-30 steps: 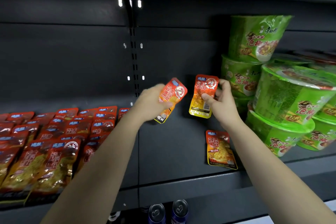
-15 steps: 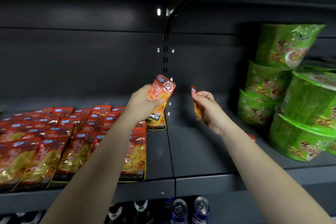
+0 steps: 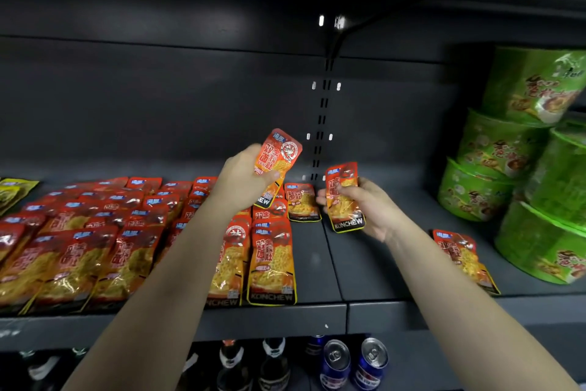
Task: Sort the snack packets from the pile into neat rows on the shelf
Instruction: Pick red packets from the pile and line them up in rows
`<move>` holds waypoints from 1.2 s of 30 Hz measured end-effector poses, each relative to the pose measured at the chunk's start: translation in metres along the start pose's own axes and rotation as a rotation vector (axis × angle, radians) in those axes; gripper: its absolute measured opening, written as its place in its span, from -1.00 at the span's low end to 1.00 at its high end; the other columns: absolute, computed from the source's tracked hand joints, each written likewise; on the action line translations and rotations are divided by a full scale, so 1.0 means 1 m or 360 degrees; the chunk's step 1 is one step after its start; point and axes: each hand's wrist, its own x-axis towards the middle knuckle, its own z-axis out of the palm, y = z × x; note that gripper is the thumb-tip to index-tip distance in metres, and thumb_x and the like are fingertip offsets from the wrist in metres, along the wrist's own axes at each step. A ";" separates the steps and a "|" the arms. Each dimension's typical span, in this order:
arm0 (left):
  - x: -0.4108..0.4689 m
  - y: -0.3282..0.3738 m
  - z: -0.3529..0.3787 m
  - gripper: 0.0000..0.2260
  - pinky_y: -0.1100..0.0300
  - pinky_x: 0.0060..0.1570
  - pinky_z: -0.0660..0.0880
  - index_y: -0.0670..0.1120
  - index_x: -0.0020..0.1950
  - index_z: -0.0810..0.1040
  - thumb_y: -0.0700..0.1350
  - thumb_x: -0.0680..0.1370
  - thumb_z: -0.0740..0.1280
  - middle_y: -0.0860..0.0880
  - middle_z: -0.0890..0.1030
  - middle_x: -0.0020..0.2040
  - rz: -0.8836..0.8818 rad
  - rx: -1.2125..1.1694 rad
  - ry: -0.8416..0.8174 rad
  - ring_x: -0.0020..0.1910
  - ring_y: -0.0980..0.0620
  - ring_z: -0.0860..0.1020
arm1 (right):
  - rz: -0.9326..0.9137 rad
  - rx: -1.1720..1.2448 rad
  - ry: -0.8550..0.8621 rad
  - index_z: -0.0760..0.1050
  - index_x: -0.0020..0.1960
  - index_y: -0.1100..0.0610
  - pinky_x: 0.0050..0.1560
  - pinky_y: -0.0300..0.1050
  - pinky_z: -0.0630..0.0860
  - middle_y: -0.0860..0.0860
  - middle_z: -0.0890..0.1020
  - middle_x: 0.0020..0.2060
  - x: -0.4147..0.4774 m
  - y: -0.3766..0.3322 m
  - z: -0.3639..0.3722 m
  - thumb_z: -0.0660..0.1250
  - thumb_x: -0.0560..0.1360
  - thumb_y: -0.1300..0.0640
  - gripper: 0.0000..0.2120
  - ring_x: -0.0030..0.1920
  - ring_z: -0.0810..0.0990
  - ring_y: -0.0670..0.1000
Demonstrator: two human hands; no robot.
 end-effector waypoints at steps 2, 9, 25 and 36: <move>0.000 -0.003 -0.002 -0.67 0.12 0.01 0.47 -0.06 0.27 0.44 -0.03 0.55 0.36 -0.01 0.59 0.11 -0.0001 0.0018 -0.0003 0.09 0.00 0.56 | 0.0016 -0.0098 0.0063 0.40 0.16 0.26 -0.15 0.00 0.65 0.24 0.65 -0.07 -0.001 0.002 0.002 0.25 0.57 0.30 -0.83 -0.20 0.70 0.10; 0.000 -0.012 -0.006 -0.68 0.01 0.12 0.53 -0.08 0.28 0.44 -0.01 0.57 0.32 -0.04 0.58 0.14 0.0027 0.0036 0.0030 0.11 -0.02 0.57 | -0.0016 -0.0517 0.0223 0.53 0.07 0.23 -0.02 0.02 0.62 0.16 0.68 -0.04 0.007 0.007 0.011 0.44 0.44 0.30 -0.78 -0.10 0.69 0.10; 0.001 -0.018 -0.009 -0.66 -0.07 0.18 0.52 -0.06 0.31 0.42 0.03 0.58 0.29 -0.03 0.57 0.19 -0.0013 0.0083 0.0021 0.16 -0.03 0.56 | -0.0075 -0.1098 0.0305 0.34 0.37 0.17 0.10 0.14 0.59 0.11 0.64 0.07 0.032 0.028 0.035 0.50 0.40 0.23 -0.40 0.00 0.67 0.11; 0.002 -0.018 -0.001 -0.67 -0.03 0.15 0.53 -0.05 0.30 0.42 0.03 0.58 0.29 -0.02 0.57 0.18 -0.0003 0.0085 -0.0007 0.15 -0.01 0.56 | -0.0195 -0.1495 0.0351 0.35 0.29 0.07 -0.07 -0.16 0.48 -0.05 0.53 0.00 0.024 0.025 0.039 0.48 0.43 0.20 -0.49 0.00 0.55 -0.03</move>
